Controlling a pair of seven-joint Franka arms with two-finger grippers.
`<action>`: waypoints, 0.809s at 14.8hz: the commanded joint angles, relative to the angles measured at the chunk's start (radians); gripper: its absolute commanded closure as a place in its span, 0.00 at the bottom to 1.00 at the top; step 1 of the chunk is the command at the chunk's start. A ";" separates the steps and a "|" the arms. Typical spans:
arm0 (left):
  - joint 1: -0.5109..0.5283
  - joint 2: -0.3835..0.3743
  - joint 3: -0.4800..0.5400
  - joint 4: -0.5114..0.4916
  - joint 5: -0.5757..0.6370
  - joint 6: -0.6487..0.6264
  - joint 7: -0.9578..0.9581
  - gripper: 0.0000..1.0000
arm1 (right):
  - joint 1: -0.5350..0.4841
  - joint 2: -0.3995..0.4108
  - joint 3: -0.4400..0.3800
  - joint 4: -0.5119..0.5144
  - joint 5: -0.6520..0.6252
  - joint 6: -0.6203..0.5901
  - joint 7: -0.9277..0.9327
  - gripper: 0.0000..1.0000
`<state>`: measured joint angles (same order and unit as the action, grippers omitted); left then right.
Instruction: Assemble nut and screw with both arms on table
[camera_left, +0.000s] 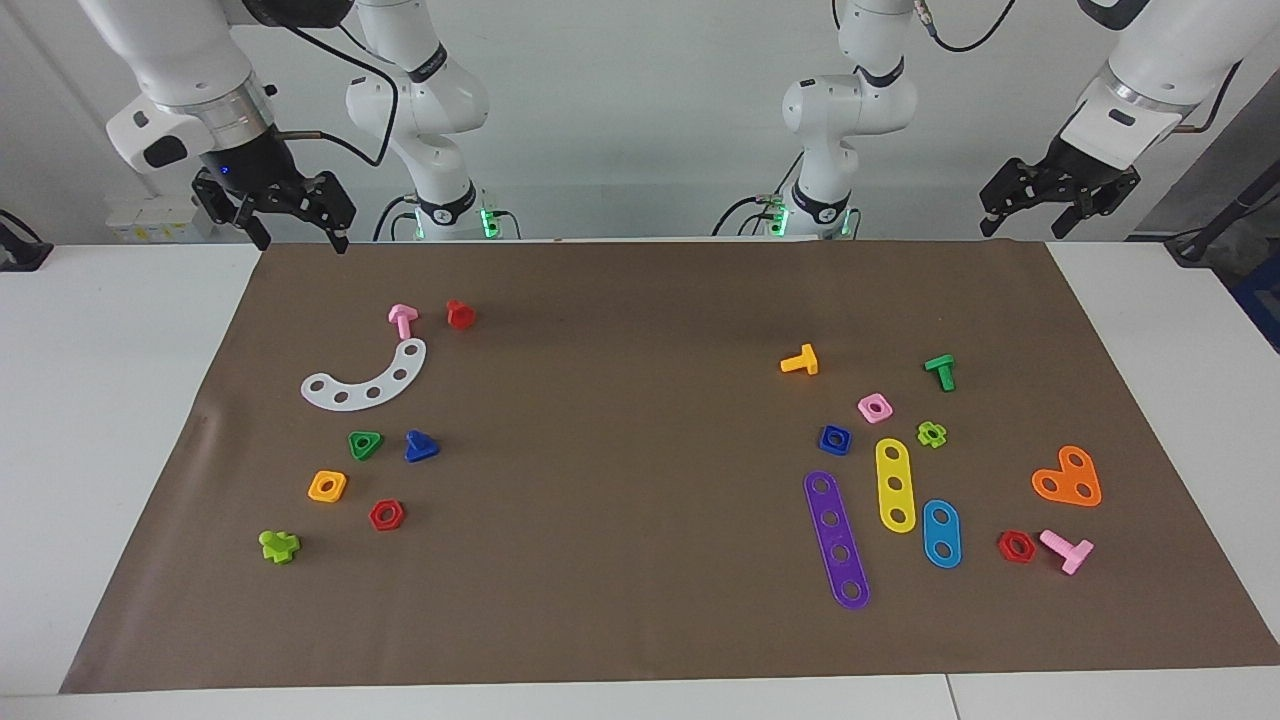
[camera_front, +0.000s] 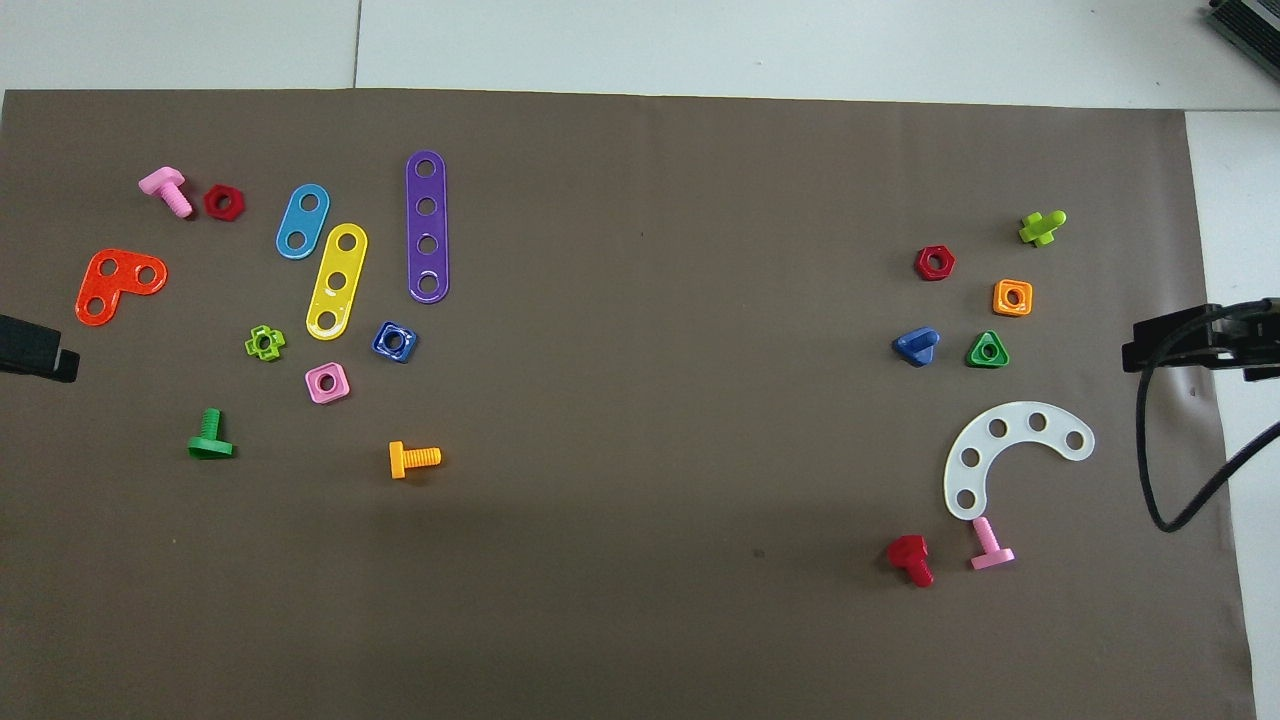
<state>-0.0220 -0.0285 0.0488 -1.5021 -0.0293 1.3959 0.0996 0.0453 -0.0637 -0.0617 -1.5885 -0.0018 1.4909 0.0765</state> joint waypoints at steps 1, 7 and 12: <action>0.011 -0.030 -0.004 -0.033 -0.017 0.002 0.006 0.00 | -0.007 -0.027 0.005 -0.030 0.023 0.005 -0.023 0.00; 0.011 -0.030 -0.004 -0.033 -0.017 0.002 0.006 0.00 | -0.039 -0.042 -0.013 -0.086 0.035 0.070 -0.209 0.00; 0.011 -0.030 -0.004 -0.033 -0.017 0.002 0.006 0.00 | -0.030 -0.045 -0.010 -0.184 0.034 0.174 -0.037 0.00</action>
<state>-0.0220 -0.0285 0.0488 -1.5021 -0.0293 1.3959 0.0996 0.0182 -0.0786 -0.0797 -1.6799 0.0092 1.5800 -0.0156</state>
